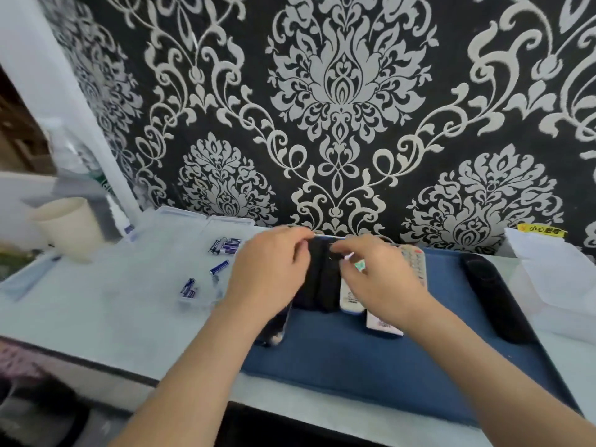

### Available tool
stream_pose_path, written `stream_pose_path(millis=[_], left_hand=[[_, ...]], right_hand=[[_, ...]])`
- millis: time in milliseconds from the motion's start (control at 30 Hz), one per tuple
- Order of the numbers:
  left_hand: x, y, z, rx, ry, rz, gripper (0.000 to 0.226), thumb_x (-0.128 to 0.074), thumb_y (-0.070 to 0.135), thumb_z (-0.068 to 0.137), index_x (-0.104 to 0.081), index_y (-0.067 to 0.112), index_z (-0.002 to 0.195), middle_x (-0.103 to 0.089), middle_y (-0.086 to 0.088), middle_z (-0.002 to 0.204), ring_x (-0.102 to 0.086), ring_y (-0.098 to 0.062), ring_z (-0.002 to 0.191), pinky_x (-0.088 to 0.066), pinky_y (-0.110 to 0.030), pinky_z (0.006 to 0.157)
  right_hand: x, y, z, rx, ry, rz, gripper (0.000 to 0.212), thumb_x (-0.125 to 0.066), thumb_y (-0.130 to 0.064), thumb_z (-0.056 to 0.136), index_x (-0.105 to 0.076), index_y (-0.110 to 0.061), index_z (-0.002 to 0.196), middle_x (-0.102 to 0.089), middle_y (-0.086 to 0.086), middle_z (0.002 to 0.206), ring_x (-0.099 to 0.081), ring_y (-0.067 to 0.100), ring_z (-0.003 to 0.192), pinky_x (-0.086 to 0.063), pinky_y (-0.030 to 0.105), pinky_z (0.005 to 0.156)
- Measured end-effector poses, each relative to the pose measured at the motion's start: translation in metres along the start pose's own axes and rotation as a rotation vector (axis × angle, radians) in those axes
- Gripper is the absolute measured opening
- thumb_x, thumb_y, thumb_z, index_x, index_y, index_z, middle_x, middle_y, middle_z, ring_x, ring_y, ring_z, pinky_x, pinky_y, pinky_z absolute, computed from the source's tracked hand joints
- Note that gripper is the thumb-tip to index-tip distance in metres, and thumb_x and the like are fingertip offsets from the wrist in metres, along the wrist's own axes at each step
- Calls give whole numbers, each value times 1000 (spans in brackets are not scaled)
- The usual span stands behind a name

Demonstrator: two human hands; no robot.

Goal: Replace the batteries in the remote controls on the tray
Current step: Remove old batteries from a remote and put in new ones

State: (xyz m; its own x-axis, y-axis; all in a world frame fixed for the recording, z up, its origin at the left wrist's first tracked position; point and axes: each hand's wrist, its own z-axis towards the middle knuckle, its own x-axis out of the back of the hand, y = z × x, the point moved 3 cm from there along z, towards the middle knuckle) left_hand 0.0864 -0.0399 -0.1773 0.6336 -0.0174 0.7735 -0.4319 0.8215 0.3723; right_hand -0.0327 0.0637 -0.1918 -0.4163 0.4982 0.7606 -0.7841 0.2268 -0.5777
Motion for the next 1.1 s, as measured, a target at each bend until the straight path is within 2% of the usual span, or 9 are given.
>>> stream_pose_path(millis=[100, 233, 433, 567, 767, 867, 967, 1033, 1100], left_hand=[[28, -55, 4, 231, 29, 60, 24, -57, 17, 89, -73, 27, 103, -74, 2, 100, -65, -25, 90, -51, -37, 83], [35, -113, 13, 356, -224, 176, 29, -56, 13, 85, -74, 30, 102, -72, 3, 108, -64, -24, 101, -51, -34, 88], [11, -138, 47, 154, -537, 483, 34, -57, 15, 82, -65, 33, 110, -67, 2, 106, -61, -24, 99, -51, -32, 73], [2, -132, 56, 40, -607, 635, 9, -56, 14, 81, -55, 22, 77, -50, 5, 72, -55, -24, 80, -36, -28, 56], [-2, -135, 58, 3, -673, 577, 30, -58, 12, 79, -41, 19, 55, -43, 3, 60, -47, -22, 63, -37, -29, 54], [2, -142, 57, 8, -652, 577, 23, -56, 6, 78, -50, 18, 60, -46, 3, 61, -50, -21, 66, -40, -29, 58], [15, -137, 57, 119, -477, 530, 13, -57, 16, 88, -61, 17, 76, -57, 1, 71, -54, -18, 66, -39, -30, 57], [26, -118, 58, 197, -260, 364, 14, -56, 21, 93, -59, 20, 79, -60, 2, 72, -56, -19, 68, -41, -30, 59], [32, -90, 54, 304, -107, -31, 11, -55, 16, 95, -61, 22, 88, -65, 1, 75, -64, -19, 70, -51, -32, 61]], right_hand=[[-21, -44, 19, 88, -53, 110, 30, -54, -10, 92, -70, -18, 115, -69, 1, 114, -61, 15, 104, -43, 26, 93], [-55, -72, 51, 112, -190, 64, 38, -51, -15, 94, -60, -20, 131, -59, 1, 133, -53, 17, 118, -34, 20, 95], [-93, -82, 88, 152, -331, -130, 45, -43, -8, 94, -52, -13, 138, -47, 8, 146, -39, 28, 135, -26, 33, 113], [-107, -77, 93, 123, -373, -189, 46, -42, -6, 92, -53, -14, 136, -37, 6, 145, -32, 31, 131, -25, 32, 108], [-89, -60, 79, 68, -281, -30, 49, -45, -5, 90, -54, -20, 135, -48, 4, 135, -47, 22, 125, -37, 28, 104], [-54, -28, 64, -17, -165, -91, 38, -47, -10, 88, -64, -23, 119, -63, 4, 112, -58, 22, 105, -46, 31, 88], [-13, 29, 37, -234, -170, -339, 38, -47, -17, 89, -57, -24, 125, -58, 9, 119, -51, 30, 114, -43, 38, 93], [9, 62, 15, -357, -211, -522, 34, -44, -26, 87, -50, -29, 120, -57, 9, 120, -47, 32, 115, -43, 47, 95], [17, 81, 1, -406, -238, -605, 35, -42, -33, 90, -46, -26, 124, -58, 11, 122, -48, 34, 115, -43, 46, 94]])
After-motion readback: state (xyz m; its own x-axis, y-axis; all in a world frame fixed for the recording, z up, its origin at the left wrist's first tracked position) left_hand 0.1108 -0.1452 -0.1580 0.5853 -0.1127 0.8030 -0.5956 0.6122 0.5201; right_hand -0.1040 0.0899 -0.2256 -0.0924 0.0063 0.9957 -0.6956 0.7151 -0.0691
